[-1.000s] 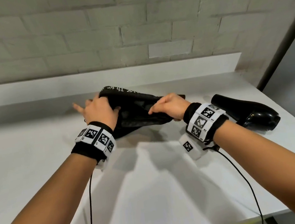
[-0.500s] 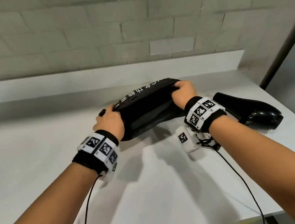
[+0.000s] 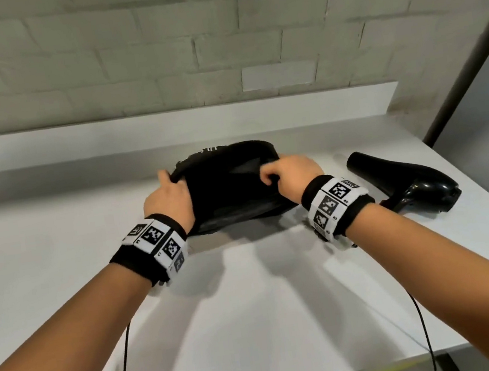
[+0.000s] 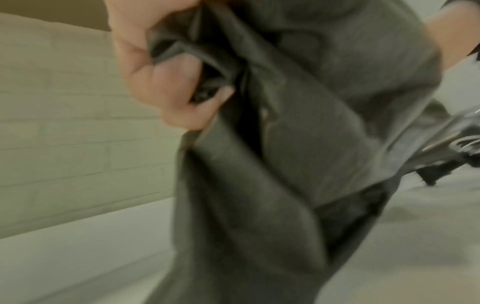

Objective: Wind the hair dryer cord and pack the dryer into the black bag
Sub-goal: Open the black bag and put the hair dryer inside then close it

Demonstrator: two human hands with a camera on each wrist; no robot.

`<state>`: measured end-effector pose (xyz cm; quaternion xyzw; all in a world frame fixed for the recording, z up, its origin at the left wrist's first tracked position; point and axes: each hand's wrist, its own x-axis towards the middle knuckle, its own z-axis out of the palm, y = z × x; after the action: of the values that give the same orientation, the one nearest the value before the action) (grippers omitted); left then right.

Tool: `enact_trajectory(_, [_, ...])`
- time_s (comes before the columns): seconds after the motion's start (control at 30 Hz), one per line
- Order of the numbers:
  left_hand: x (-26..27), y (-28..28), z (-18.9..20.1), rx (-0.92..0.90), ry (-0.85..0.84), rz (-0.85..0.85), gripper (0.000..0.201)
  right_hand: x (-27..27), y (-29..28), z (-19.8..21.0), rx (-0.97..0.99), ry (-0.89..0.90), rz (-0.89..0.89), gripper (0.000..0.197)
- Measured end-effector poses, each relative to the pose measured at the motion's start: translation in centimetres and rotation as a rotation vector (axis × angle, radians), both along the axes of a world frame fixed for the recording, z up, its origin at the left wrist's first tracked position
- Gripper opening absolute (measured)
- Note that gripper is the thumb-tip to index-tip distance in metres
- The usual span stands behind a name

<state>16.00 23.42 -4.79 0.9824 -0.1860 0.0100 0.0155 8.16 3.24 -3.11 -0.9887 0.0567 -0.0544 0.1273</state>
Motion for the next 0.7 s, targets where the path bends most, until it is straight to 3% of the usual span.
enact_trajectory(0.07, [-1.0, -0.1, 0.0, 0.075, -0.051, -0.027, 0.03, 0.1, 0.3, 0.4, -0.119, 0.024, -0.11, 0.038])
enact_trajectory(0.13, [-1.8, 0.1, -0.4, 0.161, -0.064, -0.085, 0.039, 0.4, 0.5, 0.1, -0.147, 0.01, -0.28, 0.038])
enact_trajectory(0.2, [-2.6, 0.4, -1.1, 0.213, -0.042, -0.184, 0.059, 0.7, 0.0, -0.3, 0.079, -0.049, -0.47, 0.039])
enact_trajectory(0.27, [-3.0, 0.7, -1.6, 0.223, 0.017, -0.288, 0.069, 0.9, -0.6, -0.5, 0.279, -0.079, -0.534, 0.044])
enact_trajectory(0.37, [-2.1, 1.1, -1.6, 0.143, 0.101, -0.284, 0.07, 1.1, -1.2, -0.5, 0.243, -0.01, -0.415, 0.042])
enact_trajectory(0.47, [-0.2, 1.3, -0.8, -0.133, 0.177, -0.06, 0.055, 0.8, -1.3, -0.7, 0.074, 0.046, -0.225, 0.043])
enact_trajectory(0.57, [1.6, 1.4, 0.1, -0.384, 0.192, 0.134, 0.041, -0.2, -0.9, -1.0, 0.09, 0.105, -0.092, 0.057])
enact_trajectory(0.7, [2.5, 1.1, 0.0, -0.123, 0.121, 0.129, 0.038, -0.7, -0.1, -1.9, 0.008, 0.105, -0.023, 0.049])
